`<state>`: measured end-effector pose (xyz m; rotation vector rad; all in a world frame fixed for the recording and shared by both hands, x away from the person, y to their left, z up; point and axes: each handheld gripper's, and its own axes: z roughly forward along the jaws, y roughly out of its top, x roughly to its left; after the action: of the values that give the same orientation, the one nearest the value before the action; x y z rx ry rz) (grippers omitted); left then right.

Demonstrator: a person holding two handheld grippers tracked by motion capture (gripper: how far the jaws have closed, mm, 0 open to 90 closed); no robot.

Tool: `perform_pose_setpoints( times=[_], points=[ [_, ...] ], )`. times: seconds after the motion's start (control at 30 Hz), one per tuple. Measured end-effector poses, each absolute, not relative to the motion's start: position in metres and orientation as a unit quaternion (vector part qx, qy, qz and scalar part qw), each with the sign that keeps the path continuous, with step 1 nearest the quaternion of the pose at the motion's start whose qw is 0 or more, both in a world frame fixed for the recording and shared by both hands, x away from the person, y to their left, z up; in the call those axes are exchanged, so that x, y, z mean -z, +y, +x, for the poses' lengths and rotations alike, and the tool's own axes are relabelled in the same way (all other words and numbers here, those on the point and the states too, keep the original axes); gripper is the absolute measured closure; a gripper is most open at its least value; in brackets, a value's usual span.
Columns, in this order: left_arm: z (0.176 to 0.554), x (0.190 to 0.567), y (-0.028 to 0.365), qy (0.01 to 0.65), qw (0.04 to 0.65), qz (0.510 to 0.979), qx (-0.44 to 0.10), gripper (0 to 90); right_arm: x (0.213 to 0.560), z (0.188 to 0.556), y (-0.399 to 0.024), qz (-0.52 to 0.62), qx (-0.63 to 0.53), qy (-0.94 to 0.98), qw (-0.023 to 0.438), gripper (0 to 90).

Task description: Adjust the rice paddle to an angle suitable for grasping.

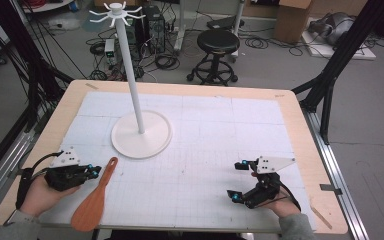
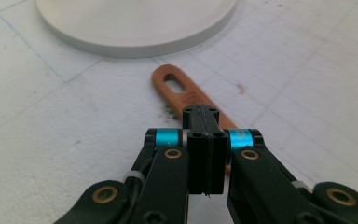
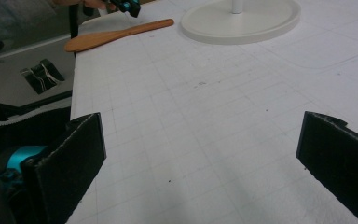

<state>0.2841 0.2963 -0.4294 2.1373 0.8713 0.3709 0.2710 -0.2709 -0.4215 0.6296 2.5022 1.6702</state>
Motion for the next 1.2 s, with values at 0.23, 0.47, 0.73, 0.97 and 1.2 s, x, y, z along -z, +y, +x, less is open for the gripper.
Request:
perform_pose_setpoints(
  times=[0.23,0.47,0.73,0.97,1.2],
  points=[
    [0.292,0.437,0.294,0.343,0.375,0.851,-0.134,89.7,0.421,0.271,-0.271,0.205,-0.544,0.813,0.034,0.0],
    [0.29,0.439,0.289,0.345,0.371,0.854,-0.119,89.7,0.421,0.27,-0.271,0.206,-0.543,0.814,0.033,0.0],
    [0.286,0.439,0.279,0.331,0.372,0.859,-0.115,89.7,0.421,0.27,-0.272,0.207,-0.543,0.813,0.033,0.0],
    [0.283,0.437,0.261,0.306,0.364,0.873,-0.108,89.7,0.42,0.271,-0.273,0.206,-0.545,0.812,0.034,0.0],
    [0.28,0.433,0.239,0.287,0.345,0.887,-0.109,89.7,0.421,0.271,-0.273,0.207,-0.543,0.813,0.037,0.0]
  ],
)
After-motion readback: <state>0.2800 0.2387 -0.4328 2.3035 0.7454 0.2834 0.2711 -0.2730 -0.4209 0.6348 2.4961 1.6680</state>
